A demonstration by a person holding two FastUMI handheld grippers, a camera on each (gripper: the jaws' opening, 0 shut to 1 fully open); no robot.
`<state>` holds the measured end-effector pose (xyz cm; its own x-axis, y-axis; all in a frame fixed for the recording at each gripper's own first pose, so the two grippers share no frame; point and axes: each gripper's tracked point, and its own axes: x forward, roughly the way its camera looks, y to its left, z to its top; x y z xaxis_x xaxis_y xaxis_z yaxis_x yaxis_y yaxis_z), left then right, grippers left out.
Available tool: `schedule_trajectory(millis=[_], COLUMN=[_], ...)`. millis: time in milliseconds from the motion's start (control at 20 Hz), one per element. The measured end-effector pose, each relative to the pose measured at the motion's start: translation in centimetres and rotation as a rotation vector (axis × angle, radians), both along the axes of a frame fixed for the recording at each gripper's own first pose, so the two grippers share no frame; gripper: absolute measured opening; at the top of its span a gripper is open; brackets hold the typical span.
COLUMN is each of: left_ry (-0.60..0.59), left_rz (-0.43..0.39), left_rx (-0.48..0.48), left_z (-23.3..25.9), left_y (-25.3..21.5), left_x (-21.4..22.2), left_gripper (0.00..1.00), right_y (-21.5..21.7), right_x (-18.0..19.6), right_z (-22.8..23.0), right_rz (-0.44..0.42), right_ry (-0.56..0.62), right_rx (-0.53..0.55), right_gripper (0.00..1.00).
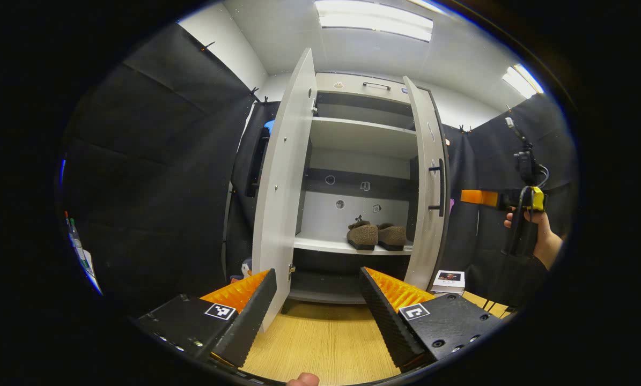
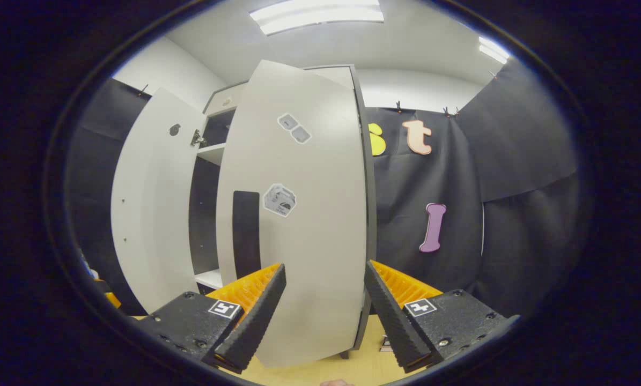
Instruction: Grab one shoe with the right hand and put it into the shoe cabinet, grab the other shoe with the left hand and put it into the shoe cabinet; then close the right door with the right hand and the left door with the left hand.
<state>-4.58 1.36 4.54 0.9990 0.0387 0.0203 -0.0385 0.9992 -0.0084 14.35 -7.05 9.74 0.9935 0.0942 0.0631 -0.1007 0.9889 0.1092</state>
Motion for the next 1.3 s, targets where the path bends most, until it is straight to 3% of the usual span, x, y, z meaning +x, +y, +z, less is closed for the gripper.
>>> schedule_trajectory(millis=[150, 200, 250, 350, 400, 500, 600, 750, 800, 900, 950, 1050, 1250, 1300], left_ry=[0.003, 0.002, 0.002, -0.007, -0.014, -0.017, -0.022, -0.019, -0.023, -0.089, -0.107, -0.137, -0.226, -0.235], left_rz=[-0.030, -0.045, -0.055, -0.056, -0.055, -0.055, -0.063, -0.090, -0.082, -0.048, -0.032, 0.039, 0.146, 0.160], left_rx=[-0.022, -0.037, -0.045, -0.043, -0.039, -0.038, -0.047, -0.060, -0.066, -0.076, -0.076, -0.063, -0.078, -0.081], left_z=[0.5, 0.9, 1.2, 1.7, 2.0, 2.0, 2.3, 2.6, 3.0, 5.8, 7.1, 9.5, 13.3, 13.4], left_y=[-0.8, -1.2, -1.5, -1.4, -1.4, -1.5, -1.9, -2.2, -1.6, 0.6, 1.9, 5.7, 12.9, 14.5], left_x=[0.4, 0.7, 1.0, 1.5, 1.7, 2.1, 2.2, 2.5, 2.7, 3.3, 3.6, 3.7, 5.2, 6.1], left_gripper=[0.95, 0.99, 0.95, 0.99, 0.95, 0.95, 0.99, 0.95, 0.99, 0.99, 0.95, 0.99, 0.99, 0.94], right_y=[0.8, 1.2, 1.7, 2.2, 2.1, 2.9, 3.9, 4.8, 4.8, 5.0, 5.3, 5.5, 5.8, 5.9], right_x=[-3.8, -4.9, -6.1, -8.2, -9.1, -10.8, -12.3, -14.2, -14.5, -14.7, -14.6, -14.3, -13.8, -13.7], right_z=[-1.9, -3.0, -4.4, -7.2, -8.7, -11.7, -14.2, -15.8, -16.0, -16.2, -16.1, -16.4, -16.4, -16.4], right_rz=[-0.035, -0.043, -0.054, -0.086, -0.114, -0.138, -0.139, -0.127, -0.128, -0.122, -0.119, -0.116, -0.100, -0.099], right_ry=[-0.005, 0.002, 0.015, 0.040, 0.050, 0.089, 0.135, 0.171, 0.183, 0.196, 0.198, 0.206, 0.214, 0.213], right_rx=[-0.003, 0.001, 0.002, -0.011, -0.018, -0.035, -0.031, -0.039, -0.040, -0.017, -0.012, -0.010, -0.011, -0.020], right_gripper=[0.96, 0.96, 0.96, 0.94, 0.96, 0.96, 0.96, 0.96, 0.96, 0.95, 0.96, 0.96, 0.96, 0.96])
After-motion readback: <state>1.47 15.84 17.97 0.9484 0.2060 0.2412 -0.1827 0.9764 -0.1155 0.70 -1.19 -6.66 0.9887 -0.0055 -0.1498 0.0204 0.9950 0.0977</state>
